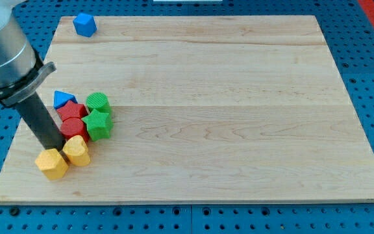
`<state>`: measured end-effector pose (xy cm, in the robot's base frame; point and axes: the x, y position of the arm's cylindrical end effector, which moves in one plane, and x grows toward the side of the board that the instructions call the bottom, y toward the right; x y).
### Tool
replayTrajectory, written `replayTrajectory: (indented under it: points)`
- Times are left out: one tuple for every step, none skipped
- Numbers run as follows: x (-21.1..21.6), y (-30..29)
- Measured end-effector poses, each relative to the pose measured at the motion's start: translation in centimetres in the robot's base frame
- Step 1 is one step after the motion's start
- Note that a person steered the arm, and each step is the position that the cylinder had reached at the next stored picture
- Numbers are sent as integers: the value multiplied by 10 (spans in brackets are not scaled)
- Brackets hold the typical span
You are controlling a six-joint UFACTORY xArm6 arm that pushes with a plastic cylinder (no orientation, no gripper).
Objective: Push the green star with the red circle towards the center
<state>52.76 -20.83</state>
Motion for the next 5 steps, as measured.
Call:
replayTrajectory:
  points:
    - [-5,16]
    - [-15,24]
    - [-20,23]
    - [-20,65]
    - [-20,61]
